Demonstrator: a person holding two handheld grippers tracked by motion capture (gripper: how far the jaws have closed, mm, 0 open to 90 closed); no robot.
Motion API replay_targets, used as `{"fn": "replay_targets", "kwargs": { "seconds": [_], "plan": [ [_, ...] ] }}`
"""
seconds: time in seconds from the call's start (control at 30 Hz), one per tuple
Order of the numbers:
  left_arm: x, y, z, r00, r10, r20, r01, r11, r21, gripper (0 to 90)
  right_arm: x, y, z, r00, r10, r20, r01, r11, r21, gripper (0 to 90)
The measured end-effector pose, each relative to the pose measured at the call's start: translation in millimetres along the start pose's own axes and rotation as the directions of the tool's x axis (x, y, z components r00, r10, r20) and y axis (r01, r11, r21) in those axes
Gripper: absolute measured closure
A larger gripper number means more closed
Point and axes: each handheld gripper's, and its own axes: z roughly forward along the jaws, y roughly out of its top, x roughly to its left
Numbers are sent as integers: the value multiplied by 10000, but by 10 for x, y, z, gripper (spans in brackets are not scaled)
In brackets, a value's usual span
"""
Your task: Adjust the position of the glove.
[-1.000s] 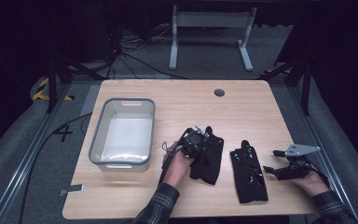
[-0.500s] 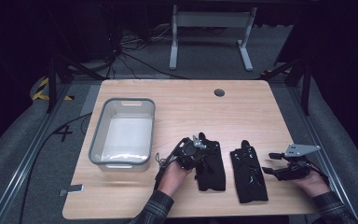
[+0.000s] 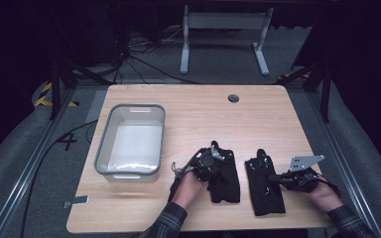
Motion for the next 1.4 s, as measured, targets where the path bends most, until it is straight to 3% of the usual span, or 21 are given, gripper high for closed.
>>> {"fn": "replay_targets", "kwargs": {
  "seconds": [0.43, 0.63, 0.9, 1.03, 1.1, 1.27, 1.3, 1.4],
  "plan": [
    [-80, -66, -47, 9957, 838, 396, -847, 9962, 205, 900, -36, 115, 131, 9985, 92, 541, -85, 9999, -143, 897],
    [-123, -27, -5, 9908, 1166, 685, -1179, 9929, 154, 900, -33, 154, 162, 9979, 74, 644, -70, 9999, -78, 898],
    [-164, 46, 54, 9875, 1428, 671, -1438, 9896, 100, 900, -14, 162, 165, 9978, 84, 658, -81, 10000, -49, 898],
    [-149, 48, 46, 9885, 1369, 637, -1373, 9905, 18, 898, -9, 158, 154, 9979, 82, 648, -78, 9999, -68, 880],
    [-140, 34, 6, 9904, 1244, 598, -1237, 9922, -140, 880, -14, 159, 129, 9983, 150, 569, -138, 9997, -202, 814],
    [-134, -31, -113, 9971, 673, 353, -655, 9966, -509, 733, -56, 129, 13, 9976, 411, 557, -374, 9971, -657, 723],
    [-121, -72, -149, 9991, 341, 265, -324, 9976, -618, 706, -67, 113, -6, 9975, 413, 577, -374, 9970, -671, 704],
    [-104, -129, -162, 9999, -2, 130, 8, 9988, -495, 627, -76, 68, -41, 9976, 450, 531, -414, 9969, -676, 697]
  ]
}}
